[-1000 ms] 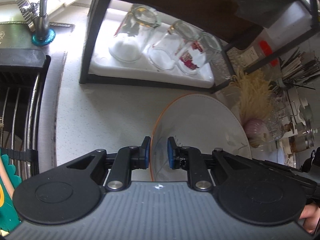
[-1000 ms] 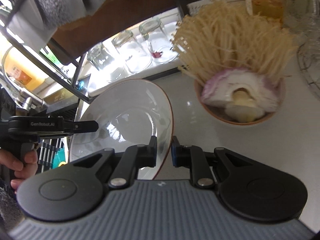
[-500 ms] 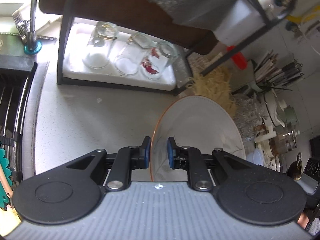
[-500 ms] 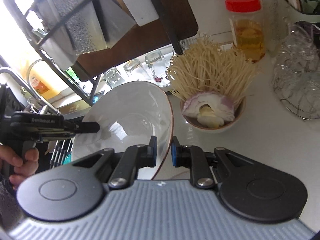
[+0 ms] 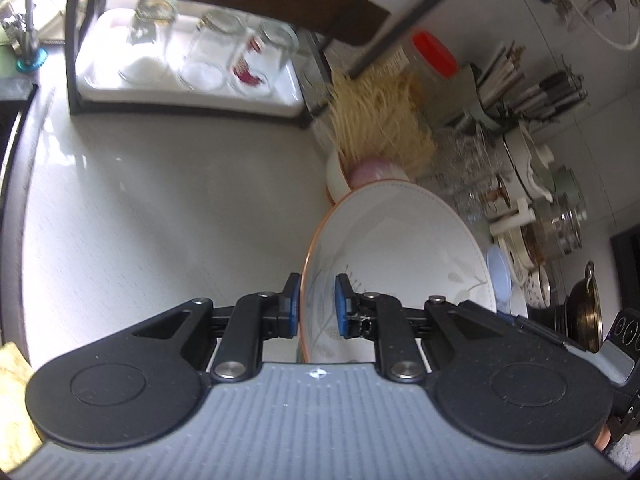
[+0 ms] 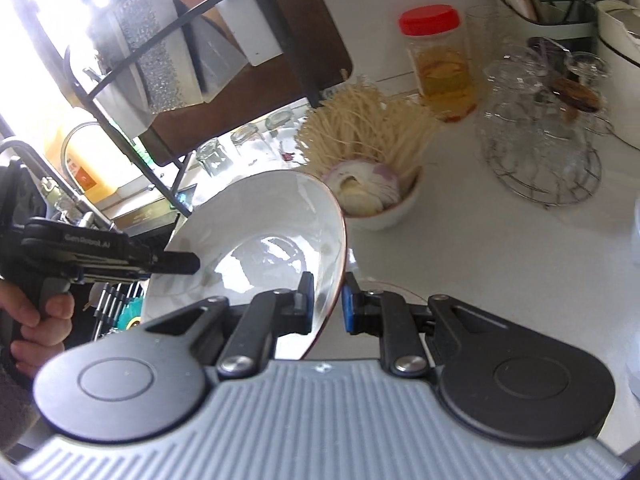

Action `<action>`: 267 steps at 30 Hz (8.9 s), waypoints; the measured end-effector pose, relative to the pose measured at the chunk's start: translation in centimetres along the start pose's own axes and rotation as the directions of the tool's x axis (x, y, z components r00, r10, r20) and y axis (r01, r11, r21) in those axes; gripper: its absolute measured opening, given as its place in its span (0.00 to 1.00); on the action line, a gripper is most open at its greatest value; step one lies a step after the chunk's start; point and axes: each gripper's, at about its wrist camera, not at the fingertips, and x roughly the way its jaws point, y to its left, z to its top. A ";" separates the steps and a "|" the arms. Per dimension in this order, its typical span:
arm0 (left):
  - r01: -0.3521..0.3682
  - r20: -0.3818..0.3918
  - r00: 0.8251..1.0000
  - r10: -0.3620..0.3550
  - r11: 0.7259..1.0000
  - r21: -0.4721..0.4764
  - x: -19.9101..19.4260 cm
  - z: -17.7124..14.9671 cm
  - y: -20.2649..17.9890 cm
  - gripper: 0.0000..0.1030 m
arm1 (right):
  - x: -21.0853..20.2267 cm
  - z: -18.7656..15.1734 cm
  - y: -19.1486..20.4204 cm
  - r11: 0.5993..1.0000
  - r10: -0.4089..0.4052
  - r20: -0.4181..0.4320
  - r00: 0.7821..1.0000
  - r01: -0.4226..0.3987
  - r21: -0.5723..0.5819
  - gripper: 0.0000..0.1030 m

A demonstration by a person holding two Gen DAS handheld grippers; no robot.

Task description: Organize plates and bowls

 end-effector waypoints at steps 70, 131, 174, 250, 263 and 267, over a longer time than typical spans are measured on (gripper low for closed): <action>-0.234 -0.206 0.941 0.269 0.956 0.179 7.9 -4.9 -6.8 0.35 | 3.6 -5.5 -5.7 0.983 -0.145 -0.163 0.976 0.160 0.085 0.25; -0.184 0.176 0.977 0.124 0.906 0.381 6.7 -11.0 -34.1 0.41 | -20.3 -2.9 -14.4 0.955 -0.295 0.259 0.920 0.284 0.080 0.26; -0.145 -0.045 0.985 0.169 0.934 0.327 23.4 -13.8 -34.2 0.52 | -15.5 -9.4 -29.0 0.886 -0.242 0.050 0.969 0.200 0.417 0.59; -0.221 -0.019 0.975 0.223 0.972 0.074 20.5 -10.6 -24.4 0.10 | -3.4 -5.3 -22.6 0.980 -0.020 -0.131 0.991 0.045 0.192 0.19; -0.295 0.035 0.956 0.293 0.950 0.103 18.2 -10.6 -26.2 0.38 | -6.1 -3.8 -22.4 0.982 -0.089 -0.088 0.992 0.102 0.157 0.51; -0.287 0.090 0.956 0.278 0.950 0.123 15.9 -10.7 -28.1 0.42 | -9.4 -2.4 -21.5 0.983 -0.166 -0.033 0.986 0.168 0.078 0.53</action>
